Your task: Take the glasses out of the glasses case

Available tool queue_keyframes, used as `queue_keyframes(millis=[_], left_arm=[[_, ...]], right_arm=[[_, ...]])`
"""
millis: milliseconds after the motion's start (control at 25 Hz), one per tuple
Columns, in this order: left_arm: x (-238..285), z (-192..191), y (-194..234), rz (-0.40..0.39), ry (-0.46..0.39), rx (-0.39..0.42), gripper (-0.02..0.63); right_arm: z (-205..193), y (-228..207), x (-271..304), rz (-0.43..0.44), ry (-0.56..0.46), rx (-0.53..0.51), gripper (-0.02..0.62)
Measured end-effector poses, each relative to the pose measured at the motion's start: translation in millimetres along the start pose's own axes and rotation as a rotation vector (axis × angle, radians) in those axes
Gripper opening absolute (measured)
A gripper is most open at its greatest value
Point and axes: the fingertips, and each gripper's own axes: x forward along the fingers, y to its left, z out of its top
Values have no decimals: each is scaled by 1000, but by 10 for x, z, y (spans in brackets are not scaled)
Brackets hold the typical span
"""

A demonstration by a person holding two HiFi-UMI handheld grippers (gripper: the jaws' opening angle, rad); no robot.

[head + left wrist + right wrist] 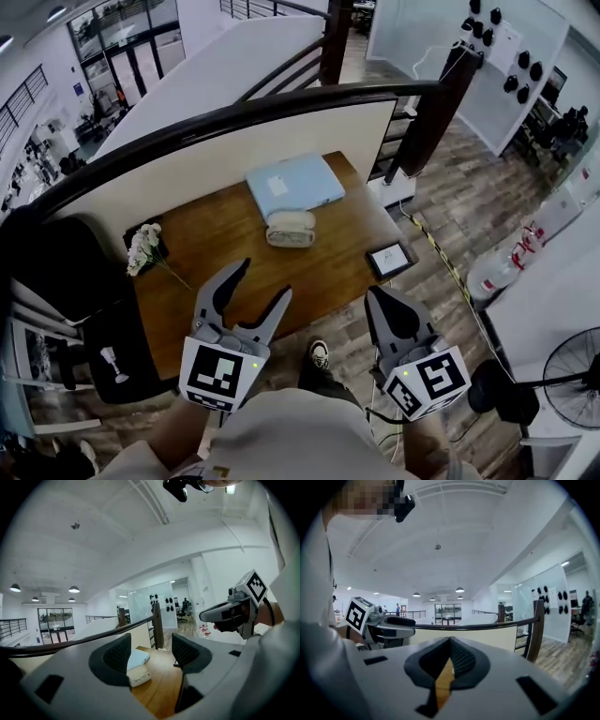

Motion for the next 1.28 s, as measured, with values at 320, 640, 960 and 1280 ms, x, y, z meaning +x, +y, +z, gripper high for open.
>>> queue_keyframes(millis=[320,640,960,1280], left_arm=[[864,90,200,152,37,-22,268],[1401,-10,366,248,103,-21,268],[1601,-165,412,291,177,0,268],[1552,-385,494,277,249,23,268]], right_arm=[[109,-850,676,158,26,-21,3],[112,-1339,1218,279,32,-21,3],[21,-1474,1576,362,45,-5,3],[-150,-1399,1707,383,78,38,3]])
